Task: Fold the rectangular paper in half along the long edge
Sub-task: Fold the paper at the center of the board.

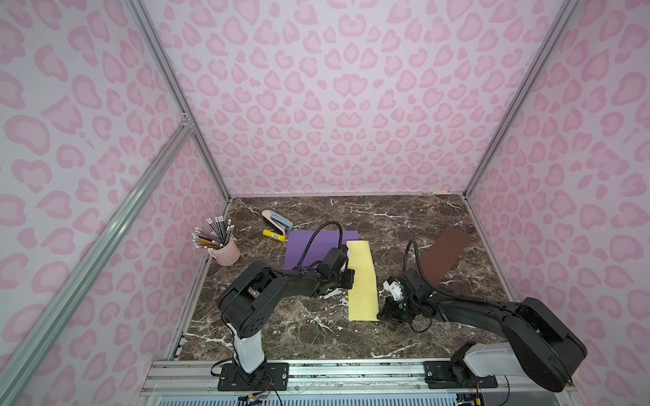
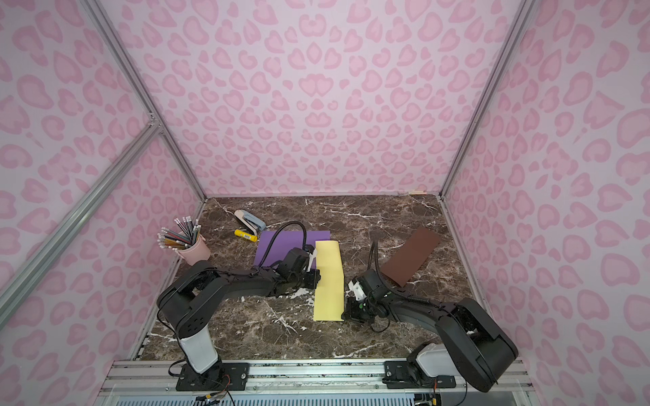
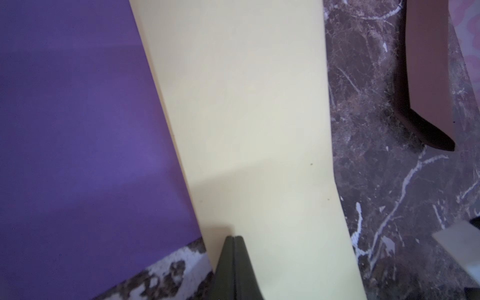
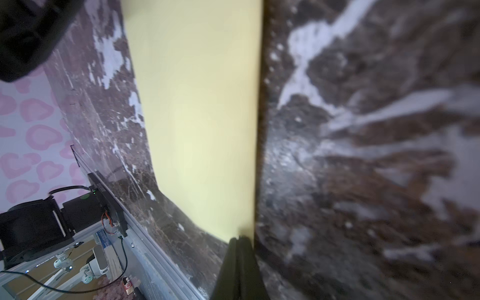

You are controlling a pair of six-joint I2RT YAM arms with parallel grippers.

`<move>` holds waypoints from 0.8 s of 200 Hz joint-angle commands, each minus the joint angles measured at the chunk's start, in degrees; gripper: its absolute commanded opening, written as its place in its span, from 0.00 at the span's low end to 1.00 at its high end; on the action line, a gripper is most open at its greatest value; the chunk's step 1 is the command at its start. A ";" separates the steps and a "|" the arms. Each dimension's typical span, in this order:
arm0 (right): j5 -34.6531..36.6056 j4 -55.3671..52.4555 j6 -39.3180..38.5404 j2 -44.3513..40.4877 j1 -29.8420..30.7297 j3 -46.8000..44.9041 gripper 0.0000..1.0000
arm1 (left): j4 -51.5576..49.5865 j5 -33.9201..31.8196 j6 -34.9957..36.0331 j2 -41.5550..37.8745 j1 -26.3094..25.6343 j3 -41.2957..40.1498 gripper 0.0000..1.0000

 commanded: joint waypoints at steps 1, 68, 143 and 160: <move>1.13 -2.52 -1.23 -1.44 -2.88 -3.00 0.00 | -8.48 -2.69 0.51 0.77 0.10 -0.65 0.04; -0.24 -7.08 -7.55 -1.69 -9.75 8.27 0.00 | -7.94 -2.38 0.52 1.15 0.10 -0.75 0.04; -1.07 1.72 -9.66 17.70 -9.90 26.96 0.00 | -7.28 -0.96 0.61 2.79 -0.42 0.45 0.04; -1.89 2.99 -9.30 21.27 -10.61 29.32 0.00 | -7.36 -0.76 0.60 3.09 -0.65 0.64 0.04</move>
